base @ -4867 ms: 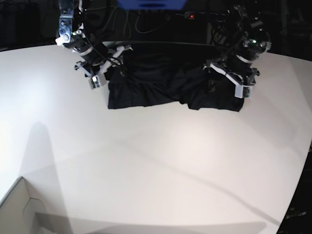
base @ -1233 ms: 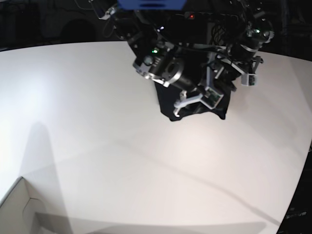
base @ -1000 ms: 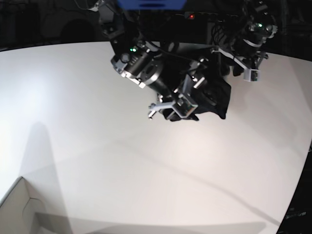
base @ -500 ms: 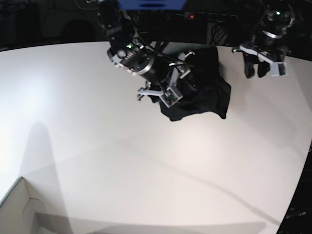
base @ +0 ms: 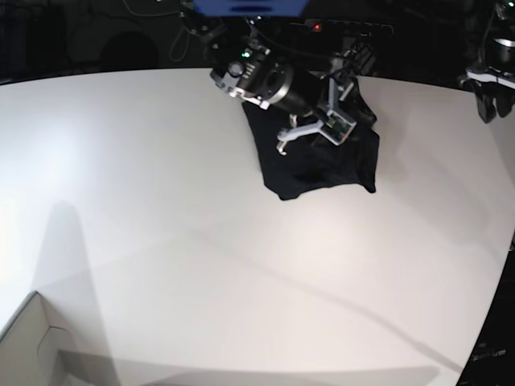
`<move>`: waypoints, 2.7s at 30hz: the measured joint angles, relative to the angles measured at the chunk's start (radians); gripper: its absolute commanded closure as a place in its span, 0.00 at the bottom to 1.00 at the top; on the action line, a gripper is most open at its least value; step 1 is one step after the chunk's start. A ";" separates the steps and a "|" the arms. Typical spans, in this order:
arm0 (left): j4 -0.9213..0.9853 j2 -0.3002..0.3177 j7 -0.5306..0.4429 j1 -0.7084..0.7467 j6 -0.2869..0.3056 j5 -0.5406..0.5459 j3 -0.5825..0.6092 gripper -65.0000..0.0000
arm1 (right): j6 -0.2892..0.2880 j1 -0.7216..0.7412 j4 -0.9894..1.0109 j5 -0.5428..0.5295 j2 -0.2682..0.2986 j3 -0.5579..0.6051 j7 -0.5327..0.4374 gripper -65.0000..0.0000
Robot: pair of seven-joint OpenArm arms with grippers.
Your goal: Layout the t-shirt on the table in an organized manner, then fold the t-shirt properly
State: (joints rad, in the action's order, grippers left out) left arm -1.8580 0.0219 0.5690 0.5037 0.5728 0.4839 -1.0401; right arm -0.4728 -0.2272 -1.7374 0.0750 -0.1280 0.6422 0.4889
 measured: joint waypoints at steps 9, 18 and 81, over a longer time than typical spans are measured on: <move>0.000 0.005 0.000 -0.003 0.000 0.019 -0.004 0.63 | 0.002 -0.012 -0.019 -0.031 0.084 0.105 0.008 0.53; -0.001 0.000 0.004 -0.003 0.000 0.066 -0.003 0.63 | 0.009 -0.035 -0.103 -0.027 0.095 0.019 -0.002 0.51; 0.339 -0.117 0.416 -0.276 0.002 0.150 0.416 0.97 | 0.002 -0.023 -0.160 -0.030 0.112 -0.382 -0.003 0.64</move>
State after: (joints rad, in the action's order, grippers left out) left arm -1.5192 -0.0956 0.9848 0.2276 0.5743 0.6338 -0.6243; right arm -0.4706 -0.2497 -1.8973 0.0448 -0.0158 0.2604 0.4858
